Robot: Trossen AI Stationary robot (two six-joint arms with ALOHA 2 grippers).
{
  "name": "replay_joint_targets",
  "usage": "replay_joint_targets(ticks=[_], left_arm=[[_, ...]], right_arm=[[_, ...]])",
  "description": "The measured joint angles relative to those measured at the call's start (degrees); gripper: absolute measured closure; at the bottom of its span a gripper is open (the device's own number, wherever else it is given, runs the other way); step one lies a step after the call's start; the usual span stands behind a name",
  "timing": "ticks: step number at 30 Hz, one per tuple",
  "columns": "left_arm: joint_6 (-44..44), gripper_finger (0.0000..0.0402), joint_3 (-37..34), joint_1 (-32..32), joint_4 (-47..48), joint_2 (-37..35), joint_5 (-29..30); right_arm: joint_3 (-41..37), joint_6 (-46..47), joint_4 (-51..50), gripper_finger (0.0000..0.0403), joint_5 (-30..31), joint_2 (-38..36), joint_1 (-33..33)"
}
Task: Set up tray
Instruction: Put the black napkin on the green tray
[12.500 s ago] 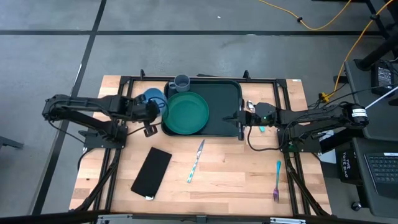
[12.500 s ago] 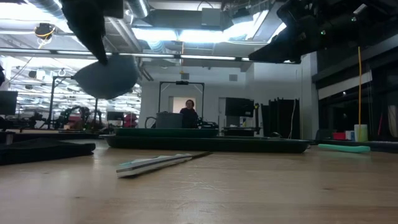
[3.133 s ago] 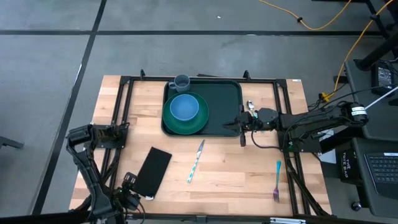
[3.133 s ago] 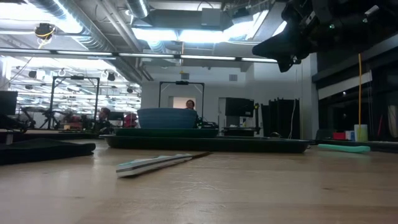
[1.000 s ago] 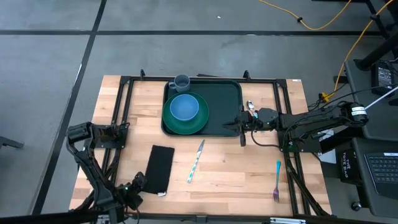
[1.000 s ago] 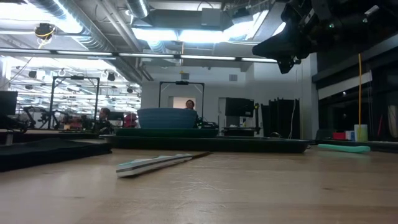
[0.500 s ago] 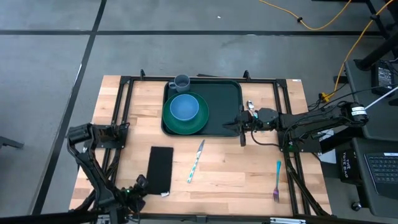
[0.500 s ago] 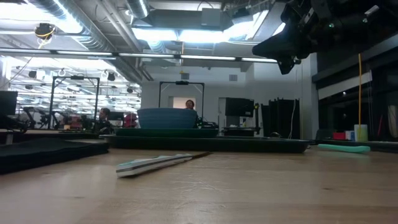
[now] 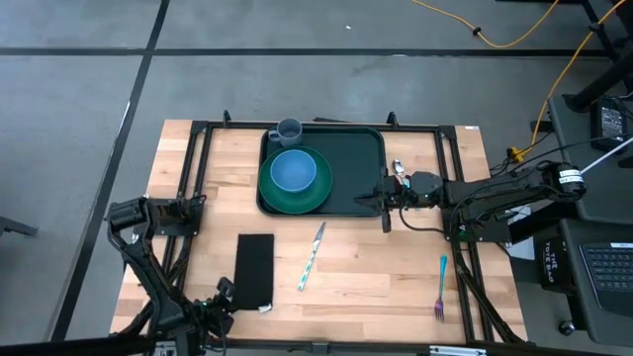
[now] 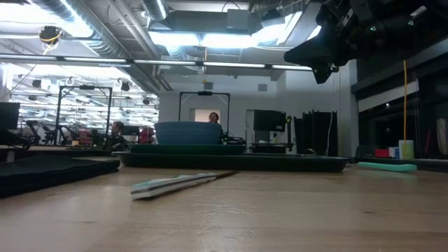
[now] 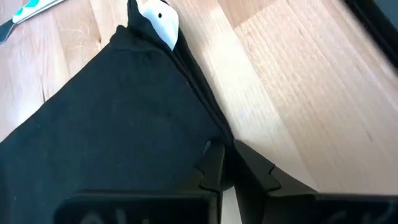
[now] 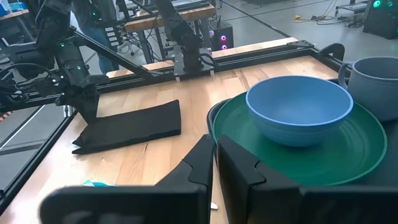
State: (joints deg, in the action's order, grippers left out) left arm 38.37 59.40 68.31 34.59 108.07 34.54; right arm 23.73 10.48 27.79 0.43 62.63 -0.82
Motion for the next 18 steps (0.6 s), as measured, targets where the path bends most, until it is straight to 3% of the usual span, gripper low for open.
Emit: replay_joint_targets(ticks=[18], left_arm=[[-13.86, 0.0288, 0.36, -0.04, 0.77, -0.13, -0.15]], right_arm=[[0.00, 0.00, -0.23, 0.0375, -0.02, 0.00, 0.00]])
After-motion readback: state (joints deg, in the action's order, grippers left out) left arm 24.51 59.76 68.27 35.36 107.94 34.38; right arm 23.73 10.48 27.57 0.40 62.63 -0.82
